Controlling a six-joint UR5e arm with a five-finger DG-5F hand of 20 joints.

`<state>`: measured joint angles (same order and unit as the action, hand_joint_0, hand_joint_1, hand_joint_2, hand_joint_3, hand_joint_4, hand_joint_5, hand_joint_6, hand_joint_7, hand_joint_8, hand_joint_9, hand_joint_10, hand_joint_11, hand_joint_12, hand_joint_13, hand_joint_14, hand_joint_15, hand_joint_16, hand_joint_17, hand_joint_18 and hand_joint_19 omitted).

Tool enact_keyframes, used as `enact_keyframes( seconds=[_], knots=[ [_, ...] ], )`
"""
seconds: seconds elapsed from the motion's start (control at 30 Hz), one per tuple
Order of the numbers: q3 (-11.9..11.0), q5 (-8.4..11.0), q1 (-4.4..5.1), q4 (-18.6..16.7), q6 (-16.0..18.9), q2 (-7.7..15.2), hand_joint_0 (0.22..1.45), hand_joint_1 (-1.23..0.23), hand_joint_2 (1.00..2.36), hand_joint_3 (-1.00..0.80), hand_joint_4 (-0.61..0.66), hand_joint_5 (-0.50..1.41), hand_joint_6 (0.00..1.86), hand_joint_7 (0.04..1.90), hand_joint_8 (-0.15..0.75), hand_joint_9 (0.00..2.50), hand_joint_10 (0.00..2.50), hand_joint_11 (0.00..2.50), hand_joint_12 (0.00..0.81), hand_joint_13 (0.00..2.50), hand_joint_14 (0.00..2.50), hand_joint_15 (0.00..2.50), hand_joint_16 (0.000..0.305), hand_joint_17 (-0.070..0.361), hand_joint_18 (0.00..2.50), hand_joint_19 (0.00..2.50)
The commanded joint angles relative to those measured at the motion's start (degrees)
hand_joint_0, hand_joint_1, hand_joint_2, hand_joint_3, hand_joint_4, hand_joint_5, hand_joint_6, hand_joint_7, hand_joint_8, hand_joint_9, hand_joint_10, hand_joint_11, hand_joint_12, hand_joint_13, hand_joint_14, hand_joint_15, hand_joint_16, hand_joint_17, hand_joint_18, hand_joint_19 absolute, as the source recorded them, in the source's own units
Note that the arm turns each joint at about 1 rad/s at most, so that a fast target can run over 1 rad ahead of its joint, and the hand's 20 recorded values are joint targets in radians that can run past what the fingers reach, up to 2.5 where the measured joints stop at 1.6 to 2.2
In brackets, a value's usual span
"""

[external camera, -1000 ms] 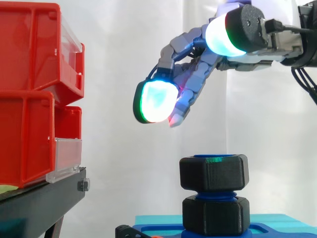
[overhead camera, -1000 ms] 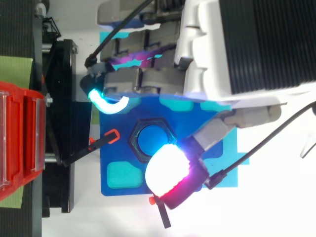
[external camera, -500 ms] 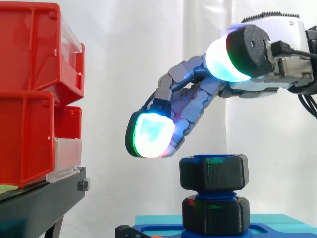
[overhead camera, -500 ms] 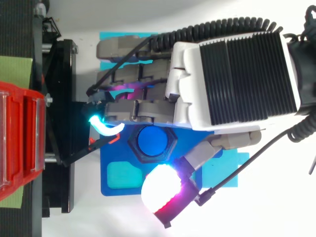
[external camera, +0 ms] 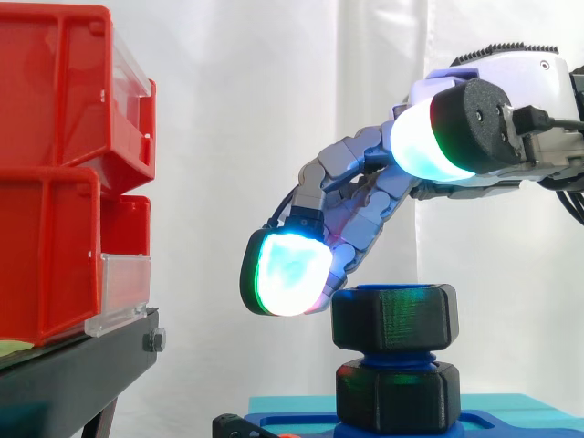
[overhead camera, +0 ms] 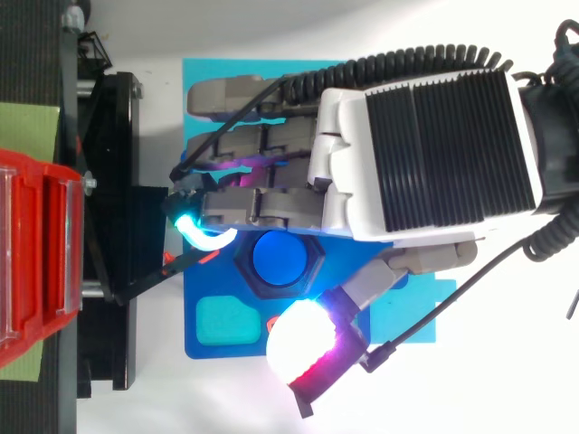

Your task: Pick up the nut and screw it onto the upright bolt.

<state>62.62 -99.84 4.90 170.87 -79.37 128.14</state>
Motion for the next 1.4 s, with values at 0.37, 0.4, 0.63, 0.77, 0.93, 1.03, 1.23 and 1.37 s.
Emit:
enact_keyframes(
  seconds=[0.37, 0.4, 0.63, 0.77, 0.93, 1.03, 1.23, 1.37],
  knots=[
    [0.05, -0.18, -0.5, 1.31, -0.09, 0.0, 0.52, -0.1, 1.0, -0.5, 0.24, -0.04, 0.5, 1.17, 0.276, 0.86, 0.0, 0.0, 0.272, 0.54, 0.0, 0.0, 0.027, 0.061, 0.17, 0.0],
    [-0.04, -0.18, -0.5, 1.4, -0.18, 0.0, 0.53, -0.11, 1.0, -0.5, 0.24, -0.03, 0.5, 1.2, 0.277, 0.86, 0.0, 0.0, 0.271, 0.56, 0.0, 0.0, 0.027, 0.06, 0.18, 0.0],
    [0.05, -0.35, -0.86, 2.28, -0.35, 0.0, 0.53, -0.13, 1.0, -0.5, 0.22, -0.01, 0.5, 1.33, 0.287, 0.96, 0.0, 0.0, 0.252, 0.62, 0.0, 0.0, 0.024, 0.054, 0.25, 0.0],
    [-0.04, -0.62, -1.21, 2.8, -0.44, -0.09, 0.54, -0.15, 1.0, -0.5, 0.21, 0.0, 0.5, 1.44, 0.289, 1.01, 0.0, 0.0, 0.242, 0.66, 0.0, 0.0, 0.022, 0.05, 0.29, 0.0],
    [-0.04, -1.49, -1.91, 3.33, -0.44, 0.0, 0.54, -0.18, 1.0, -0.5, 0.18, 0.02, 0.55, 1.45, 0.296, 1.11, 0.0, 0.0, 0.23, 0.73, 0.0, 0.0, 0.02, 0.044, 0.37, 0.0],
    [-0.04, -2.11, -2.35, 3.42, -0.44, 0.0, 0.54, -0.19, 1.0, -0.5, 0.14, 0.02, 0.61, 1.33, 0.293, 1.17, 0.0, 0.0, 0.221, 0.77, 0.0, 0.0, 0.018, 0.041, 0.41, 0.0],
    [-0.04, -3.96, -3.93, 3.42, -0.7, 0.0, 0.54, -0.19, 1.0, -0.5, 0.14, 0.03, 0.64, 1.27, 0.297, 1.2, 0.0, 0.0, 0.213, 0.82, 0.0, 0.0, 0.017, 0.037, 0.45, 0.0],
    [-0.57, -5.01, -4.55, 3.33, -0.62, -0.09, 0.54, -0.18, 1.0, -0.5, 0.18, 0.03, 0.51, 1.52, 0.296, 1.18, 0.0, 0.0, 0.223, 0.8, 0.0, 0.0, 0.018, 0.039, 0.44, 0.0]
  ],
)
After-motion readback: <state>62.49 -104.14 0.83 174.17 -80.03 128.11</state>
